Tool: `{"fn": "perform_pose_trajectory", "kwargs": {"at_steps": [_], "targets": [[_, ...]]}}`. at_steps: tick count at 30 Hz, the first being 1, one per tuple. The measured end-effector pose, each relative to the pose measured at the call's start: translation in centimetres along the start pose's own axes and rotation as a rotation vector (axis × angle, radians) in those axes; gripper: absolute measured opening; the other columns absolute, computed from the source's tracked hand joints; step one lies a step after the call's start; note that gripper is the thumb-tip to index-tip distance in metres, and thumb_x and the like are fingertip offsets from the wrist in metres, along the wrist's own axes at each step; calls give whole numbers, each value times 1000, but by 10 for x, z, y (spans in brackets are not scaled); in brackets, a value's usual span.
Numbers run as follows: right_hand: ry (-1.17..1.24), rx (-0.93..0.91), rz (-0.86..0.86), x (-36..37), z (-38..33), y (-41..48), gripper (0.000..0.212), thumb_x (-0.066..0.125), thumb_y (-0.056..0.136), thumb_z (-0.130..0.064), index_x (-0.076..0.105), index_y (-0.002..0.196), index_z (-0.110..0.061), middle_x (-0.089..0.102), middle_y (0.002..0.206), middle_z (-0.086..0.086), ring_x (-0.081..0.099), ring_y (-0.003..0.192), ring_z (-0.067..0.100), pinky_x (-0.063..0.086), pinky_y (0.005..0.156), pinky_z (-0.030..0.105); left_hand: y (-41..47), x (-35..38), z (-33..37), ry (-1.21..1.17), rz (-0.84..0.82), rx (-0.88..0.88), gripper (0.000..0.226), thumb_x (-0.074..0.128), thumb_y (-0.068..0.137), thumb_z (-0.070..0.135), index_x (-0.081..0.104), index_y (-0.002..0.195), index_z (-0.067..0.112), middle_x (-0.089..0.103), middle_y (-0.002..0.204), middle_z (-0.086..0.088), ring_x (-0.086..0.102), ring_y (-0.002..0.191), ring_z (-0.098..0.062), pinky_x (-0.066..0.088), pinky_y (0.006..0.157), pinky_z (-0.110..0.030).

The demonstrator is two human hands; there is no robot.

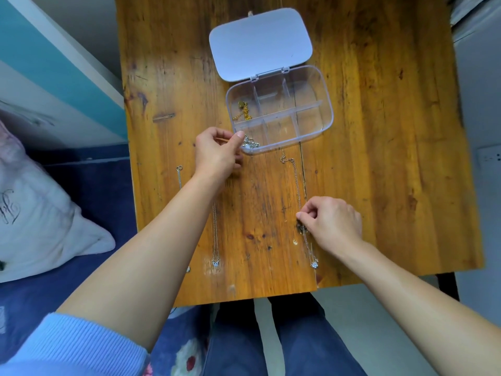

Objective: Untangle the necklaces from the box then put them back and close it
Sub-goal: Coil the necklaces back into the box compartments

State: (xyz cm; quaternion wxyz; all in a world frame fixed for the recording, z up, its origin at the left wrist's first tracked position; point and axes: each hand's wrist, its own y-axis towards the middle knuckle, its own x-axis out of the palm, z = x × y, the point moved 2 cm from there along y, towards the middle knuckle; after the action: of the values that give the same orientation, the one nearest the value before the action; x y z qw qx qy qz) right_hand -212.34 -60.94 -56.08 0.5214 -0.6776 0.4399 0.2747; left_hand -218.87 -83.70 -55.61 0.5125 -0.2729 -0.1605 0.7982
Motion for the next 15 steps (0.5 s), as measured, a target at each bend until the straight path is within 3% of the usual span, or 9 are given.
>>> {"fn": "perform_pose_trajectory", "kwargs": {"at_steps": [7, 10, 13, 15], "targets": [[-79, -63, -121, 8, -6, 2, 16, 50, 93, -27, 58, 81, -19, 63, 74, -2, 60, 69, 22, 42, 60, 30, -2, 2, -1, 14, 7, 25, 18, 67, 90, 26, 55, 87, 13, 64, 70, -4, 63, 58, -16, 53, 47, -28], [154, -119, -113, -3, -8, 2, 17, 52, 93, -25, 56, 77, -19, 61, 78, -3, 59, 73, 17, 39, 57, 26, -1, 2, -1, -3, -2, 21, 19, 68, 90, 27, 55, 86, 13, 64, 69, -4, 62, 56, -15, 50, 45, -26], [397, -219, 63, -30, -17, -1, 17, 60, 89, -18, 58, 73, -17, 61, 113, -2, 58, 96, 9, 45, 72, 26, 0, 1, -3, -8, -7, 22, 21, 68, 90, 28, 56, 90, 11, 64, 68, -4, 61, 56, -17, 49, 44, -24], [612, -243, 139, -51, -27, -2, 17, 62, 87, -14, 58, 71, -15, 59, 123, -2, 62, 92, -1, 48, 70, 19, 1, 1, -4, 0, -13, 20, 21, 67, 90, 29, 55, 90, 11, 65, 69, -4, 62, 58, -17, 50, 45, -25]]}}
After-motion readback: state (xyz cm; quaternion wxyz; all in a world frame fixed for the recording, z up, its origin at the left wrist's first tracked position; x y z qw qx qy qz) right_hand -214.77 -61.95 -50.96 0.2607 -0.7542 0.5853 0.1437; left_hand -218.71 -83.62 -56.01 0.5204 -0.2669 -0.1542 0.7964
